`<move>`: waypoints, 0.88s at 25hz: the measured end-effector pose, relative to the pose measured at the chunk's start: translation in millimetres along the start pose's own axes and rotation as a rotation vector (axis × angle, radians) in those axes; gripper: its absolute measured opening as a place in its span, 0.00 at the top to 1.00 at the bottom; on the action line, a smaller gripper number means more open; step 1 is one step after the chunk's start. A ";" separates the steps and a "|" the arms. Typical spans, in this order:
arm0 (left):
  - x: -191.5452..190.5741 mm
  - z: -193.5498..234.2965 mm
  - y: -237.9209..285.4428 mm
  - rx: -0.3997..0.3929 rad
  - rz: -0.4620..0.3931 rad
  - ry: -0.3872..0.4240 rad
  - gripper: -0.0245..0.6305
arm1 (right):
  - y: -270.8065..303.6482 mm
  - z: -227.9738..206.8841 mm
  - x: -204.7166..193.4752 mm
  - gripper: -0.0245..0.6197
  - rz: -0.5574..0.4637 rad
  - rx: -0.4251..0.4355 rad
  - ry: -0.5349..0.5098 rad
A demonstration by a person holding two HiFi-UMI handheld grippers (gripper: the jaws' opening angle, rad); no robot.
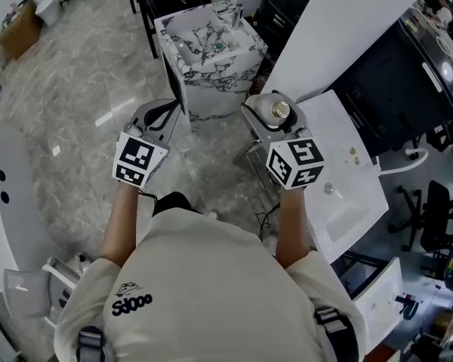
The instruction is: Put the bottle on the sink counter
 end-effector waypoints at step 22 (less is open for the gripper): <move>8.8 148.5 165.5 -0.010 -0.010 -0.003 0.95 | 154.6 -102.6 22.9 0.42 0.019 -0.071 0.041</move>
Point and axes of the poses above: the fingertips, and each gripper's own axes: y forward along the fingers, z to its left, x out of its top, the point moved 7 cm from there along -y, backward along the fingers, and after that the axes turned 8 degrees about z, right-handed, at the moved point
